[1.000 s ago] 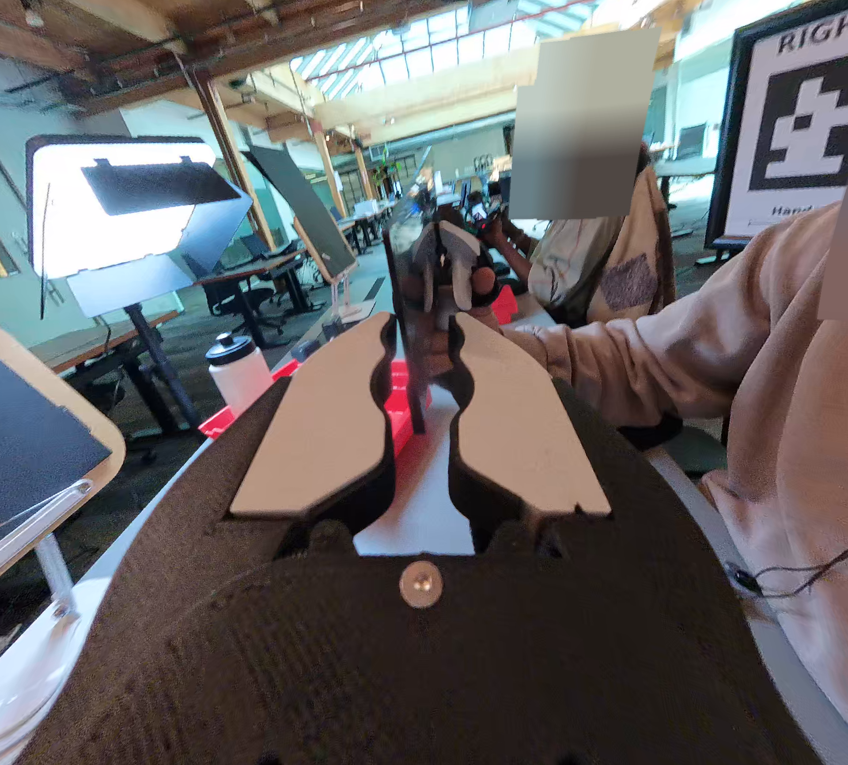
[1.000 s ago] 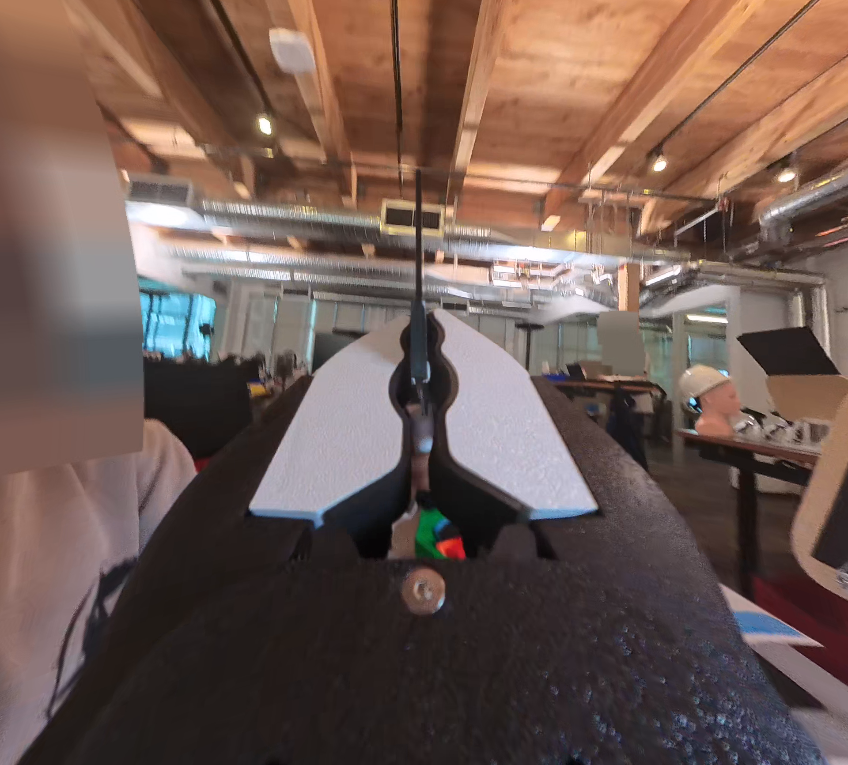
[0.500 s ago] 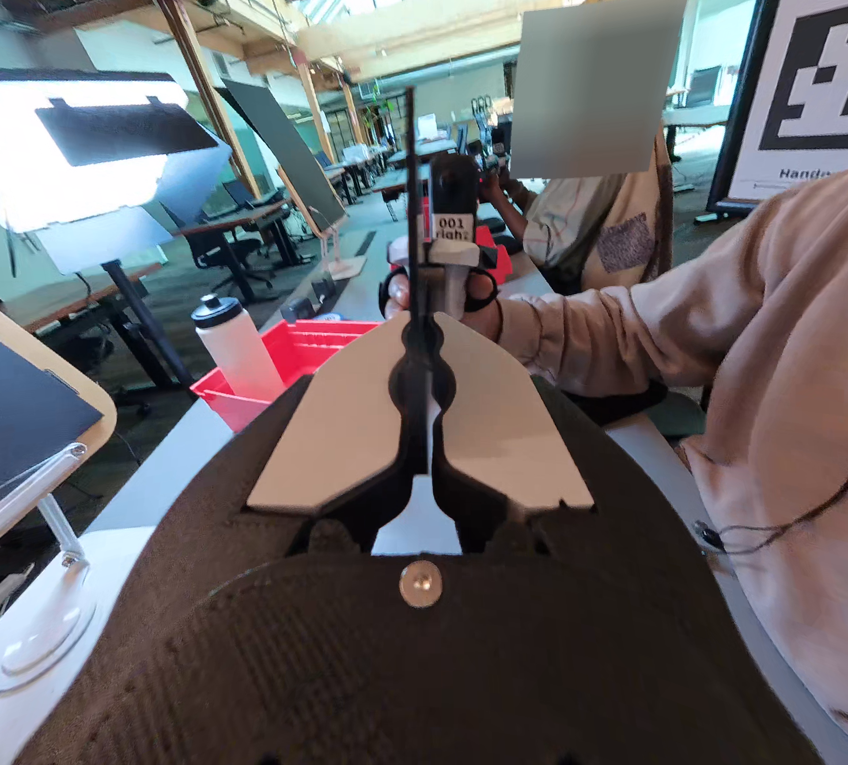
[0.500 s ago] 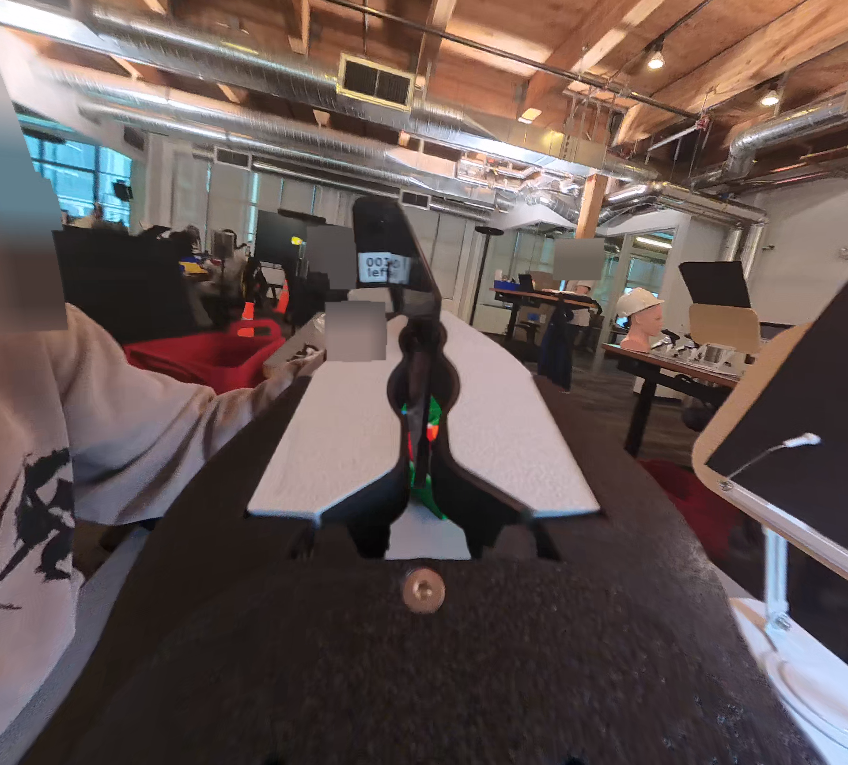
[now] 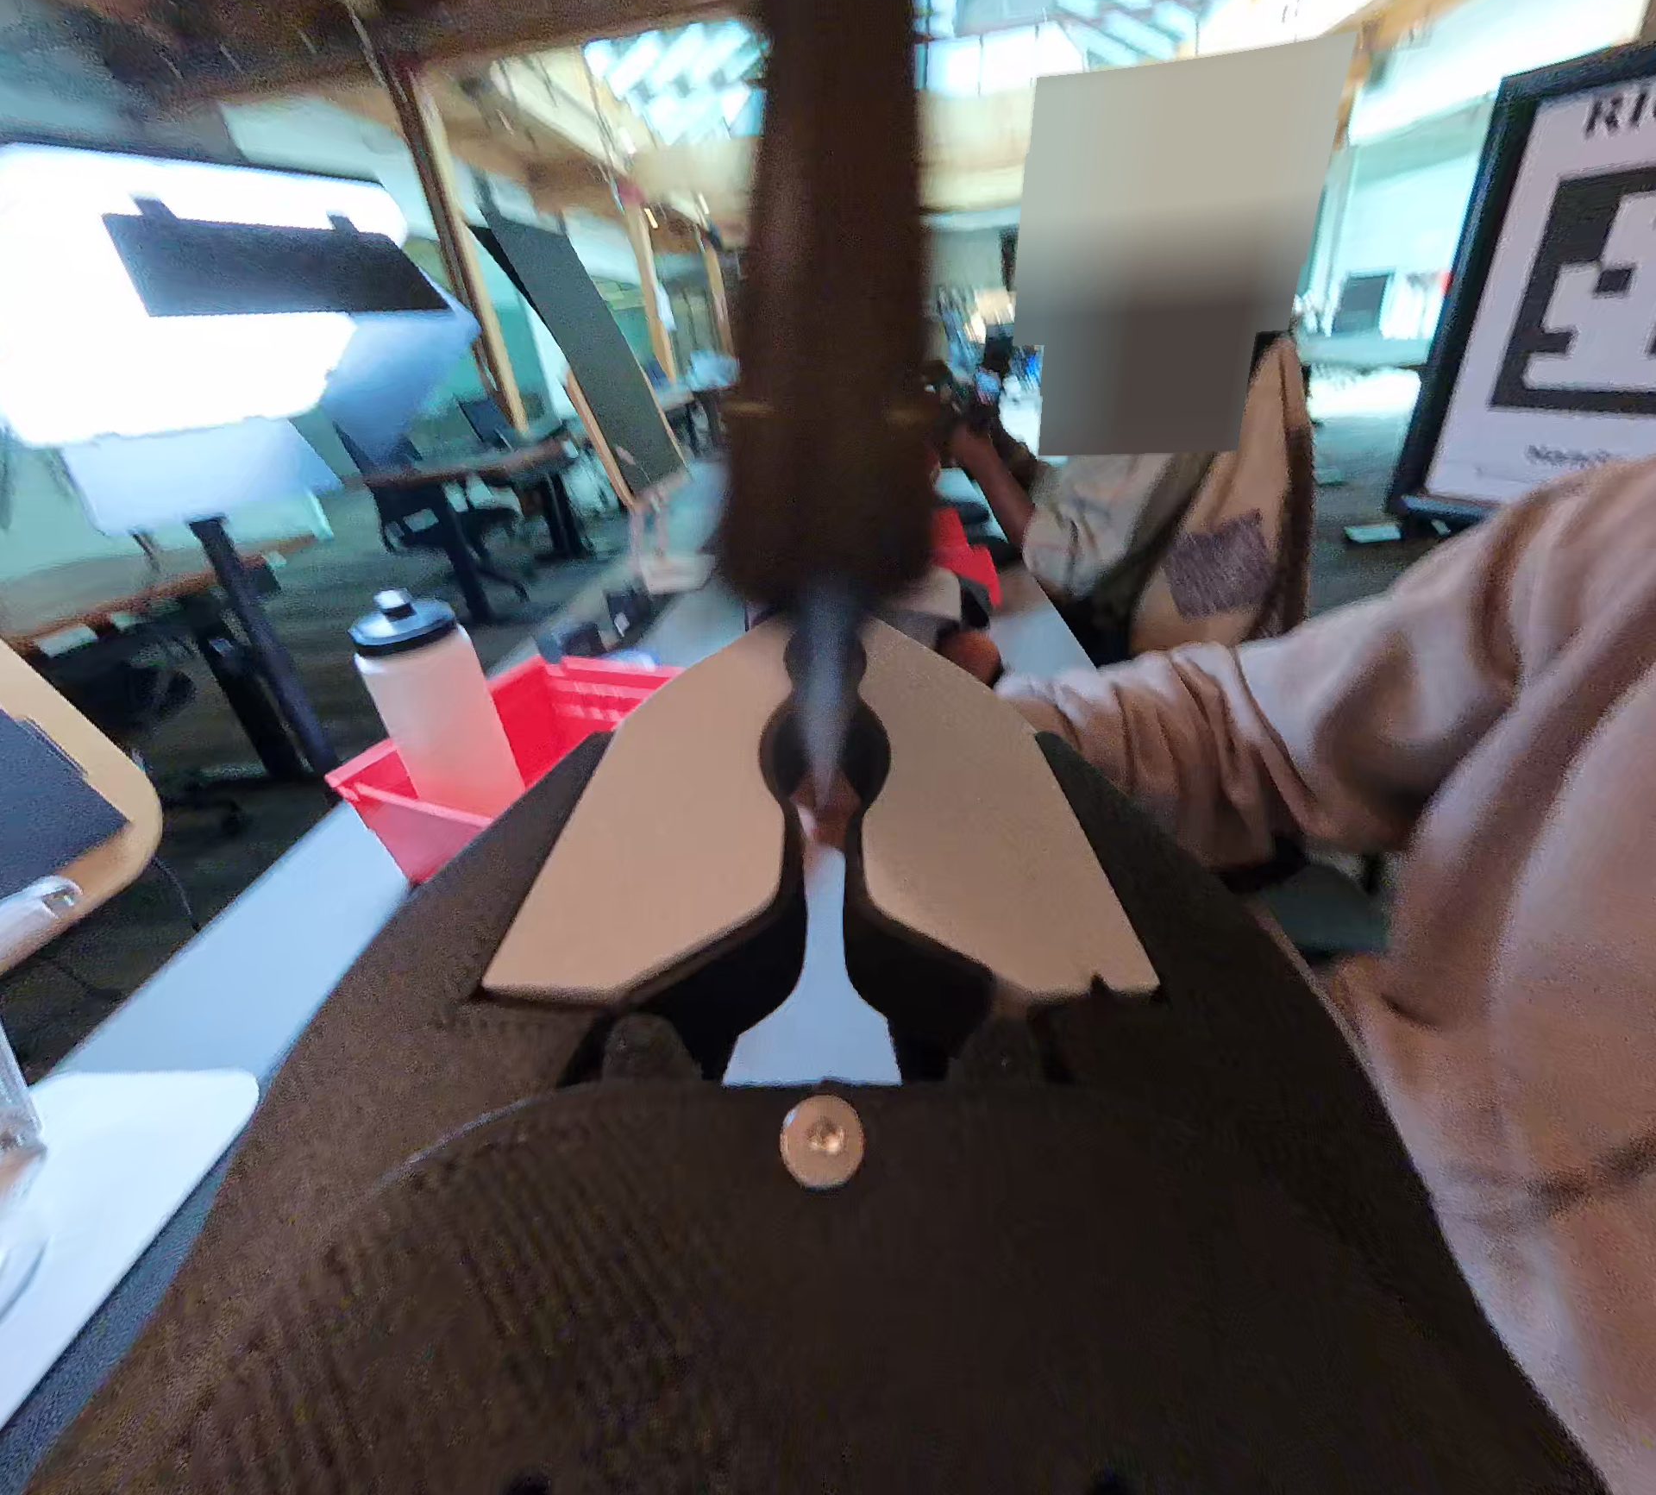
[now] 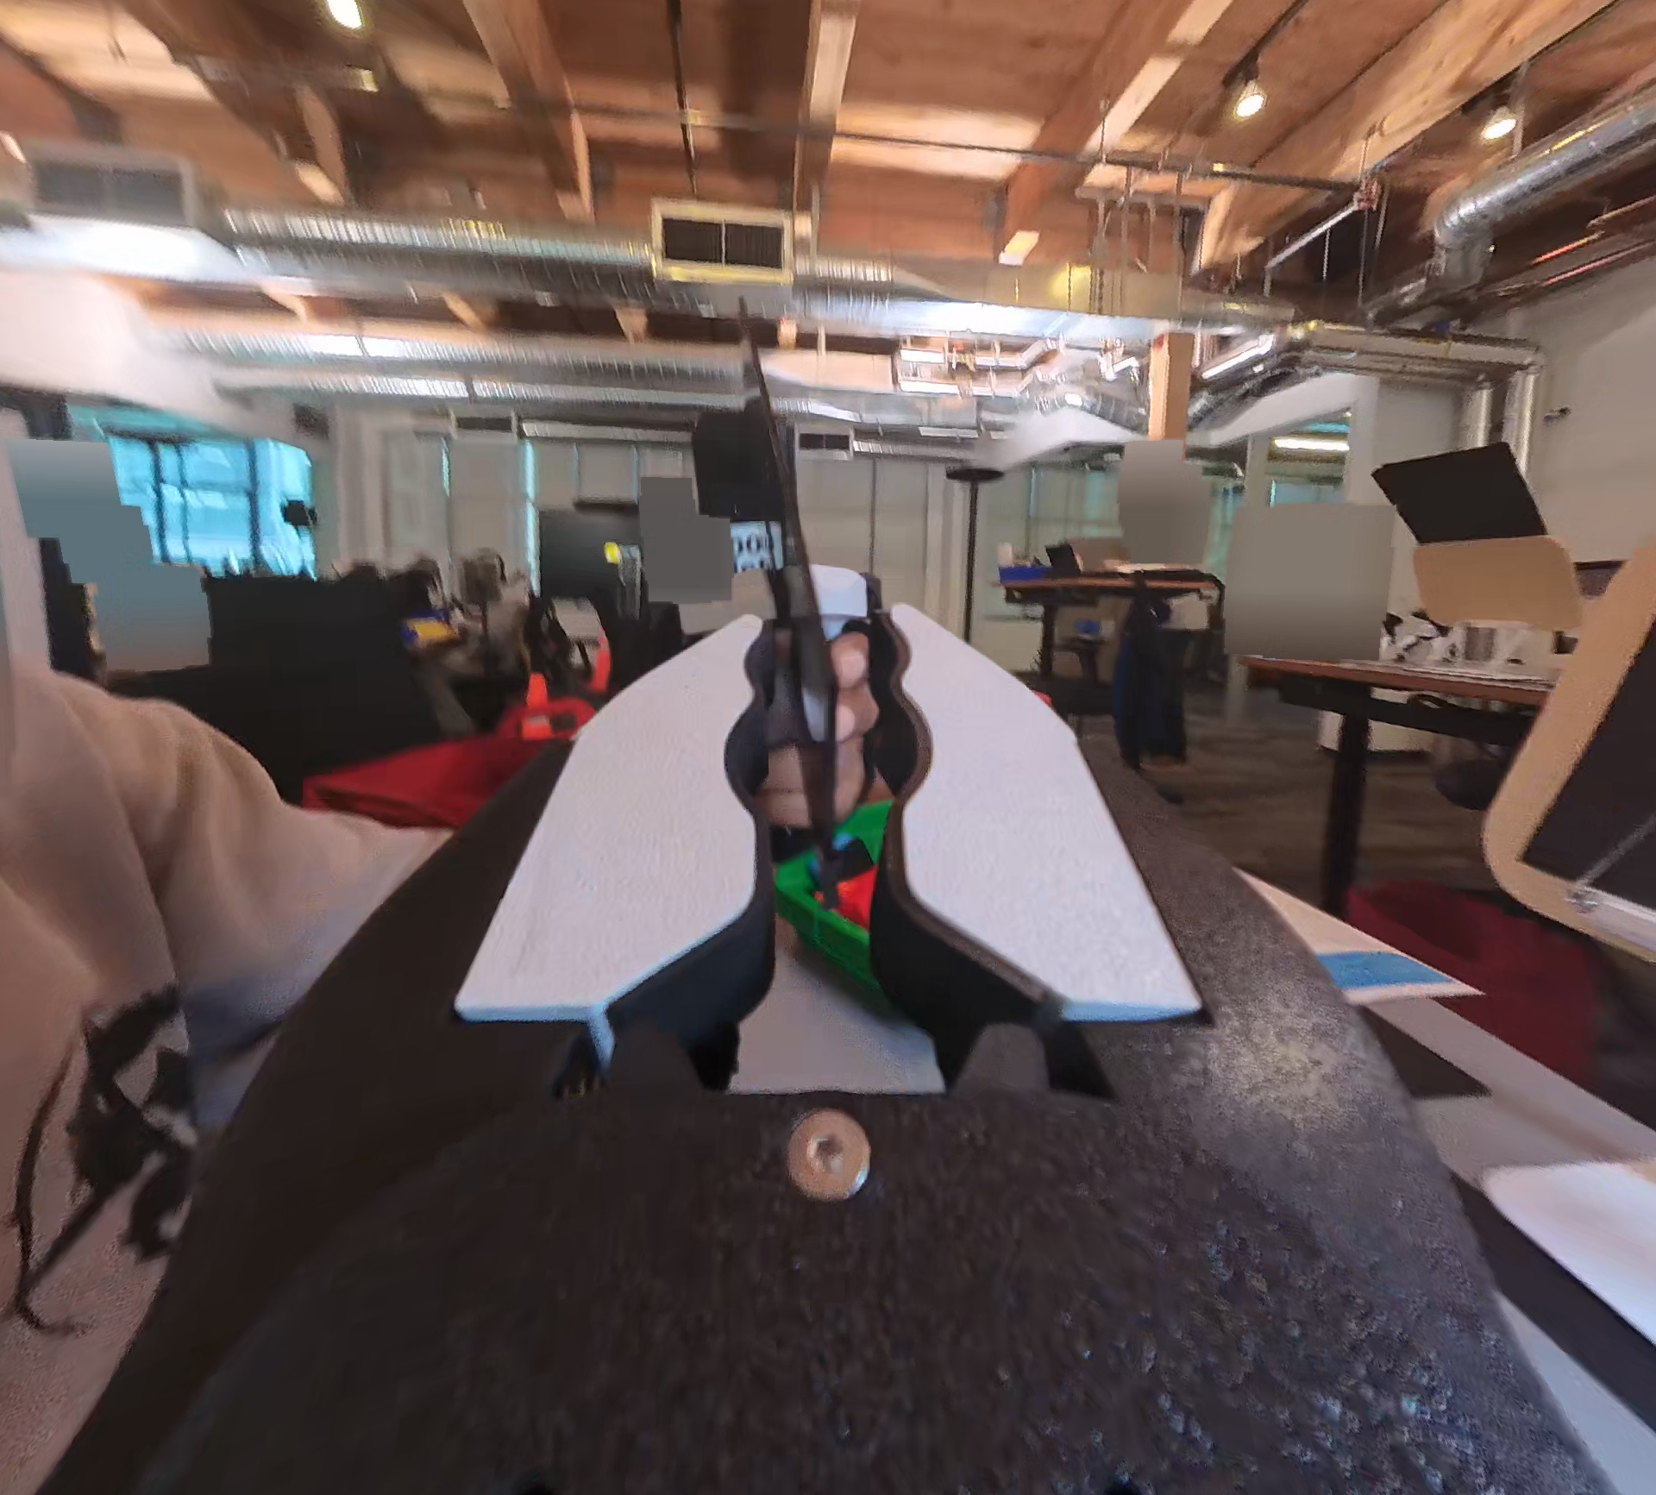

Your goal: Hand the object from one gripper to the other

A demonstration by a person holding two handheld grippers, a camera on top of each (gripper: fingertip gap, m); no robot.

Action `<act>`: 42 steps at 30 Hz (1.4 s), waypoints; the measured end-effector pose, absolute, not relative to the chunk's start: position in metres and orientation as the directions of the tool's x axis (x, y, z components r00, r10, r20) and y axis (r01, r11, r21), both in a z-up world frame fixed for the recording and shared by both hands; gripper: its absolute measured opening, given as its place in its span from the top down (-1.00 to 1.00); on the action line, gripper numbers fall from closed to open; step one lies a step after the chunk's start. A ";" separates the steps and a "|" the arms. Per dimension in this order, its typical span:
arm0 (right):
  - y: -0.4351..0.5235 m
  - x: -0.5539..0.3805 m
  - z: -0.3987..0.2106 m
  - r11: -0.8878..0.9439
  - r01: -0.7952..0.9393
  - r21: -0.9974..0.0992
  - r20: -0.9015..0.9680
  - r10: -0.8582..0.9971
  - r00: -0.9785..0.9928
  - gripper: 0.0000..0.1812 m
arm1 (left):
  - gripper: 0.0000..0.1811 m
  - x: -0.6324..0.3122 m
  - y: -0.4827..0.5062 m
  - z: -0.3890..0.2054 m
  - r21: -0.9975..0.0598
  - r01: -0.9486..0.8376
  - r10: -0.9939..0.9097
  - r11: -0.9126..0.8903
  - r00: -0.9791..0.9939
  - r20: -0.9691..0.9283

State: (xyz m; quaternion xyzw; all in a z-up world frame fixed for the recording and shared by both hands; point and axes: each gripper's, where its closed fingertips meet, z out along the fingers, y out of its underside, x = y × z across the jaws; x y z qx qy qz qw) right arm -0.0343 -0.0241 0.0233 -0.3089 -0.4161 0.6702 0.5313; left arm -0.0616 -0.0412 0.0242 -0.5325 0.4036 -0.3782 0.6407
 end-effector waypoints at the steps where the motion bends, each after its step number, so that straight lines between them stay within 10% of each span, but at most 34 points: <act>1: -0.024 -0.035 0.021 -0.040 -0.418 -0.908 0.063 0.971 -0.229 0.75 | 0.98 -0.064 -0.042 0.019 -0.994 0.002 -0.924 0.107 0.369 -0.098; 7: -0.046 -0.056 -0.014 0.197 -0.194 -0.961 0.240 0.942 -0.233 0.98 | 0.98 -0.059 -0.051 -0.005 -0.984 -0.176 -0.947 0.021 0.313 -0.076; 15: -0.042 -0.037 0.022 -0.090 -0.455 -0.886 0.063 0.949 -0.310 0.98 | 0.74 -0.043 -0.045 0.011 -0.990 -0.001 -0.925 0.138 0.358 -0.129; 19: -0.040 -0.039 0.020 -0.178 -0.480 -0.859 -0.002 0.939 -0.344 0.97 | 0.97 -0.036 -0.041 0.008 -0.990 0.023 -0.925 0.142 0.360 -0.124; 27: -0.030 -0.035 0.013 0.150 -0.253 -0.956 0.202 0.960 -0.195 0.71 | 0.98 -0.058 -0.035 -0.031 -0.962 -0.268 -0.934 -0.048 0.354 -0.052; 32: -0.032 -0.043 0.005 0.171 -0.220 -0.960 0.213 0.960 -0.181 0.96 | 0.98 -0.047 -0.032 -0.051 -0.944 -0.321 -0.944 -0.074 0.327 -0.037; 42: -0.016 -0.007 0.047 -0.154 -0.555 -0.817 0.014 0.958 -0.287 0.98 | 0.74 -0.041 -0.029 -0.004 -0.993 0.026 -0.928 0.114 0.361 -0.097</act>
